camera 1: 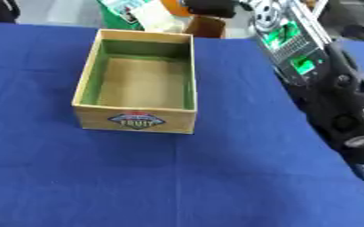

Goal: Pick up objects on the table and place them in the box.

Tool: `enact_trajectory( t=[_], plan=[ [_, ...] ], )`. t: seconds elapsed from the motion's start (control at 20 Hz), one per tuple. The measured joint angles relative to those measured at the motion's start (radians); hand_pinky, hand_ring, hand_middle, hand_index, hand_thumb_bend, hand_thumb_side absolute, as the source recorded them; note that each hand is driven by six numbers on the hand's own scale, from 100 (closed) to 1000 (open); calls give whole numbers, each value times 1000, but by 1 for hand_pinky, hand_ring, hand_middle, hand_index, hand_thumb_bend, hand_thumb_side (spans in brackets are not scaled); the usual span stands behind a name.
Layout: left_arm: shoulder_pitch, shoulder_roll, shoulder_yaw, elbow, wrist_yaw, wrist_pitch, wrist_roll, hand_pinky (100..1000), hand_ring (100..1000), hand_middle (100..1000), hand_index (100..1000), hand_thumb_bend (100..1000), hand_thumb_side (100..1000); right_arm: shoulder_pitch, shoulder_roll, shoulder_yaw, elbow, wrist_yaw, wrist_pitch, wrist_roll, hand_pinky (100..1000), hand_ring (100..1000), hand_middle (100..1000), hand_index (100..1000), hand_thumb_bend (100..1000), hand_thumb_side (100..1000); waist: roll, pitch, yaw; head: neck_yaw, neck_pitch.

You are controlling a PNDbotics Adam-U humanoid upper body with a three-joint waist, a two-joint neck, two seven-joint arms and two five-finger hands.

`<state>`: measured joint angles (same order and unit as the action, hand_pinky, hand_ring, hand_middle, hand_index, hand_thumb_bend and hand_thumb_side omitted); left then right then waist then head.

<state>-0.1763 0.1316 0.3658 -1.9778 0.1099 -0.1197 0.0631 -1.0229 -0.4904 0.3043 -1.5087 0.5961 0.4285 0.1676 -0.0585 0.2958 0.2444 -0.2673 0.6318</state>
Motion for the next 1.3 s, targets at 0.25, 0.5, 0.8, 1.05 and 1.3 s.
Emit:
enact_trajectory(
  t=[0.25, 0.5, 0.8, 1.05, 1.3],
  plan=[
    [0, 0, -3, 0, 6, -2, -7, 470, 353, 459, 537, 100, 787, -25, 80, 14, 187, 72, -47, -32, 744, 755, 440, 623, 100, 534, 1, 0, 15, -14, 0],
    [-2, -2, -7, 0, 12, -2, -12, 471, 353, 459, 537, 100, 788, -25, 135, 32, 313, 124, -111, -62, 743, 765, 452, 639, 100, 554, 1, 0, 22, -18, -1],
    [-6, -8, -11, 0, 14, 0, -17, 471, 353, 459, 537, 100, 789, -38, 170, 44, 417, 195, -201, -17, 759, 804, 497, 708, 100, 606, -5, 1, 32, -25, -1],
    [-7, -8, -12, 0, 14, 3, -20, 471, 353, 460, 537, 100, 790, -41, 186, 36, 477, 234, -251, 55, 780, 839, 536, 741, 100, 640, -9, 1, 34, -26, -1],
    [-7, -8, -12, 0, 14, 4, -20, 470, 352, 459, 536, 100, 790, -41, 187, 28, 501, 257, -286, 129, 801, 881, 662, 827, 100, 654, -11, 1, 34, -26, 0]
  ],
)
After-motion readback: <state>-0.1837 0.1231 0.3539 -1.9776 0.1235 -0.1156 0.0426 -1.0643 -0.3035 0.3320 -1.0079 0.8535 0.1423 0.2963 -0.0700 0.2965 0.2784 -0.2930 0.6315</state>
